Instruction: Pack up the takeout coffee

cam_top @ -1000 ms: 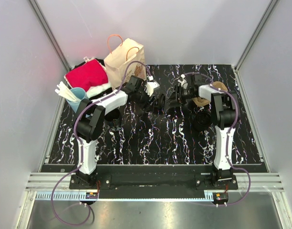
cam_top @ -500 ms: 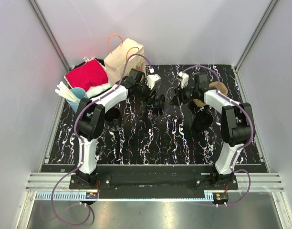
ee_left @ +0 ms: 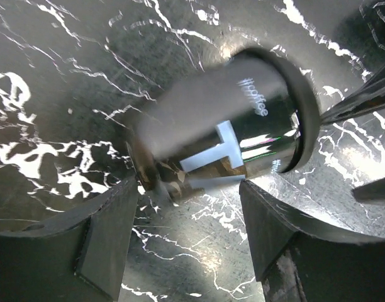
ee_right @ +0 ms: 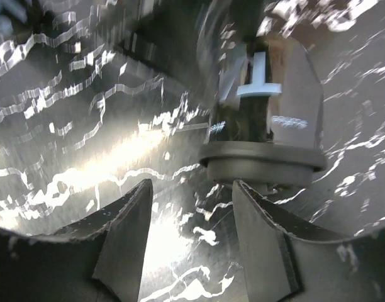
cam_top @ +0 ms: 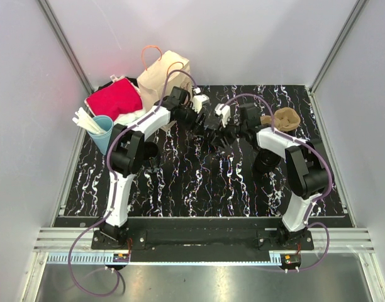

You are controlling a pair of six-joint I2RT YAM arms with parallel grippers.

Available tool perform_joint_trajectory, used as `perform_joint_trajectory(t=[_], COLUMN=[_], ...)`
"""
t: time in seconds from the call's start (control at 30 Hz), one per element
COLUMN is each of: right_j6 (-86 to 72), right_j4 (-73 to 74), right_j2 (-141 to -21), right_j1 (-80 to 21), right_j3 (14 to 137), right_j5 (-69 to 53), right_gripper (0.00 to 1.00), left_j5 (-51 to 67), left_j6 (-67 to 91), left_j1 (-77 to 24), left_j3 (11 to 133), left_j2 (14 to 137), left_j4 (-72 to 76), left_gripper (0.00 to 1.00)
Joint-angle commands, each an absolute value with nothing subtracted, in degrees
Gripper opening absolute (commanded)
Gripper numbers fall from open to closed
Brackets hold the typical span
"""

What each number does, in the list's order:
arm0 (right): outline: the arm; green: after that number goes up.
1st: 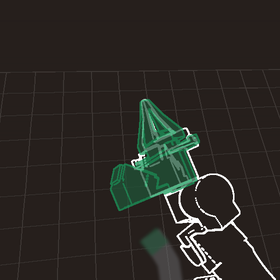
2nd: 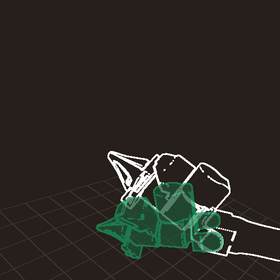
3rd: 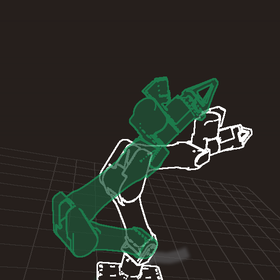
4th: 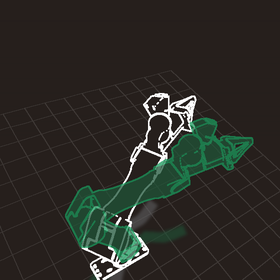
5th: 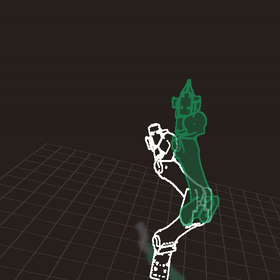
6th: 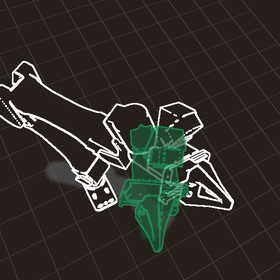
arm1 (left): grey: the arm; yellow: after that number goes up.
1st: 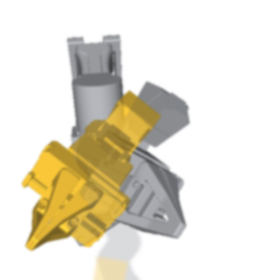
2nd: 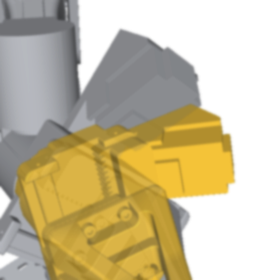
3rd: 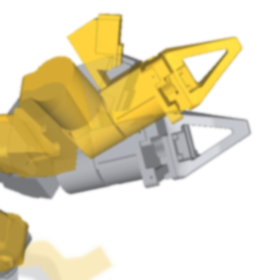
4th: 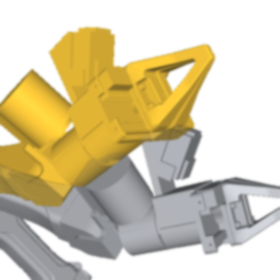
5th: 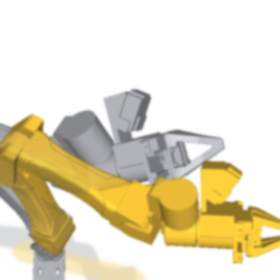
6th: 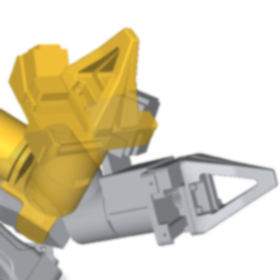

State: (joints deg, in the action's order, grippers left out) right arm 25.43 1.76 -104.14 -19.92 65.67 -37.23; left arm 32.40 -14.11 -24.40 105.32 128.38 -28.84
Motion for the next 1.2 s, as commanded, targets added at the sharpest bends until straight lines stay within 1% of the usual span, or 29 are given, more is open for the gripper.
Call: perform_joint_trajectory(t=[0.0,0.13,0.17,0.23,0.27,0.3,0.33,0.37,0.43,0.57,0.67,0.7,0.8,0.9,0.97,1.17], right_j6=[19.44,14.25,12.32,9.07,7.92,6.78,5.38,4.84,2.74,-2.54,-4.83,-5.09,-5.27,-6.15,-8.08,-5.10], right_j4=[1.93,2.37,2.37,2.55,2.90,3.42,4.21,6.39,9.56,10.19,11.77,12.56,15.20,17.84,17.93,20.03], right_j2=[-103.89,-102.84,-102.66,-102.57,-102.74,-103.79,-104.49,-105.46,-108.71,-113.19,-118.29,-121.26,-127.24,-130.94,-131.40,-126.23], right_j1=[-19.86,-19.34,-18.73,-17.85,-16.54,-16.09,-15.39,-14.42,-13.36,-10.64,-9.50,-8.97,-8.09,-8.17,-8.26,-8.44], right_j3=[70.75,71.54,71.98,73.38,74.08,75.05,77.49,79.00,83.73,88.41,93.68,97.26,104.03,108.01,108.02,102.49], right_j5=[-37.26,-38.40,-38.50,-38.58,-38.67,-38.67,-39.37,-39.37,-39.90,-42.01,-43.85,-44.64,-48.58,-52.89,-54.66,-53.18], right_gripper=[0.61,0.65,0.70,0.74,0.78,0.80,0.84,0.85,0.85,0.85,0.84,0.84,0.81,0.78,0.75,0.75], left_j5=[34.80,35.15,35.24,35.85,36.03,36.30,36.56,36.56,37.00,37.09,37.09,37.09,37.00,37.44,37.53,38.58], left_j6=[-13.18,-13.10,-12.92,-12.48,-12.31,-12.22,-11.87,-11.60,-10.90,-10.55,-10.11,-9.85,-9.23,-8.79,-8.70,-8.35], left_j1=[-24.43,-24.17,-24.08,-23.56,-23.38,-23.12,-22.85,-22.76,-22.24,-21.62,-21.45,-21.45,-21.45,-21.45,-21.44,-21.36], left_j3=[107.67,107.84,107.93,108.45,108.63,109.07,109.42,109.60,110.39,111.09,111.62,112.06,112.85,113.12,113.03,112.07], left_j2=[129.02,129.02,128.94,128.85,128.67,128.50,128.41,128.32,128.50,129.11,130.16,130.78,131.92,132.54,132.54,132.19], left_j4=[-29.79,-29.88,-29.80,-29.88,-29.88,-29.88,-29.80,-29.71,-29.53,-29.44,-29.18,-29.18,-29.18,-29.09,-29.09,-29.18], left_gripper=[0.69,0.69,0.69,0.69,0.69,0.69,0.69,0.69,0.70,0.71,0.72,0.72,0.72,0.72,0.72,0.73])
